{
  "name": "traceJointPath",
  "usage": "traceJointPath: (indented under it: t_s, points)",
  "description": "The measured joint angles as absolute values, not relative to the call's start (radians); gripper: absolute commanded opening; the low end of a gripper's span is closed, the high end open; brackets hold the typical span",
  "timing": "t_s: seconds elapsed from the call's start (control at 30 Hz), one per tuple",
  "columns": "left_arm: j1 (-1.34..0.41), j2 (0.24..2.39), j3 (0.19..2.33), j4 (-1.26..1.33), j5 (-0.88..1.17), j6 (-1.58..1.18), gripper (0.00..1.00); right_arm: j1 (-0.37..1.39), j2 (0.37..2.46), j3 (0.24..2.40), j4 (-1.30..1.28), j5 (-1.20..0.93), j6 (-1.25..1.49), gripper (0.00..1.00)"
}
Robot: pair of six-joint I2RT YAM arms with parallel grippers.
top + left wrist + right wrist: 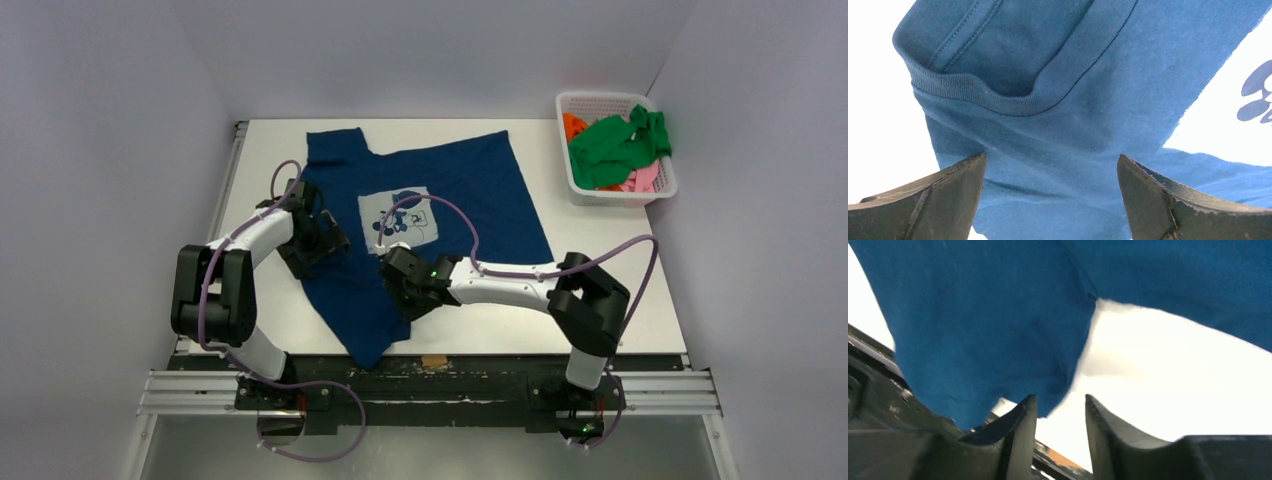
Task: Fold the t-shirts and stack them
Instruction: Flatten out the tshirt
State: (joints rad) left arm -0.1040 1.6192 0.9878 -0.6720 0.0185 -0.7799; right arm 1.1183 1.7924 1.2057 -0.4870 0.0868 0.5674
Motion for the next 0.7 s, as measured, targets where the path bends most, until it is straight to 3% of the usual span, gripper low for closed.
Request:
traceJointPath:
  t_s: [0.1,0.2,0.4,0.53,0.7]
  points:
    - [-0.104,1.615,0.988,-0.688,0.017,-0.774,1.00,1.118,1.764,1.198,-0.549,0.087,0.600,0.85]
    - [-0.105,1.571,0.987,-0.722,-0.001,-0.774,1.00,1.118,1.730,1.185,-0.586,0.097,0.631,0.97]
    - [-0.230,1.320,0.983,-0.836,-0.080,-0.810,1.00,1.070,1.533,1.141,-0.622,0.209,0.688,0.99]
    - [-0.466,1.136,0.920,-0.911,-0.102,-0.839,1.00,0.863,1.340,1.003,-0.585,0.247,0.722,0.99]
    - [-0.754,0.986,0.738,-0.984,-0.057,-0.881,0.87,0.609,1.173,0.859,-0.562,0.321,0.745,0.99]
